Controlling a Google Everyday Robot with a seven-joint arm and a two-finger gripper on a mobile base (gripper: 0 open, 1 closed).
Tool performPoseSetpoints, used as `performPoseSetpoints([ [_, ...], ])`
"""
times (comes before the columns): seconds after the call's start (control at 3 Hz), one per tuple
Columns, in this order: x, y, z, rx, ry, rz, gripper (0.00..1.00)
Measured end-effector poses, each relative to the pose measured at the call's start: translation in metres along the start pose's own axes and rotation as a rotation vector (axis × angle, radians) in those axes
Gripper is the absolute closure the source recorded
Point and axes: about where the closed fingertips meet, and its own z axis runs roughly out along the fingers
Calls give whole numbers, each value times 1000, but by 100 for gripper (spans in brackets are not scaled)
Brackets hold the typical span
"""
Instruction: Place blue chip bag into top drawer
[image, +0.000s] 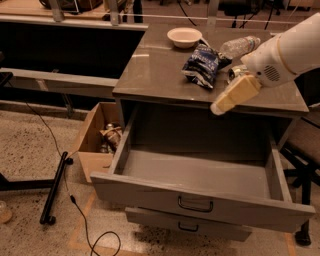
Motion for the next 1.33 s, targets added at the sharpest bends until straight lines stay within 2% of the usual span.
performPoseSetpoints([
  [0.33, -2, -29, 33, 71, -77, 154, 0],
  [0.67, -12, -50, 60, 89, -150, 293, 0],
  [1.0, -27, -71, 79, 87, -225, 396, 0],
  [1.33, -38, -91, 99, 76, -269, 487, 0],
])
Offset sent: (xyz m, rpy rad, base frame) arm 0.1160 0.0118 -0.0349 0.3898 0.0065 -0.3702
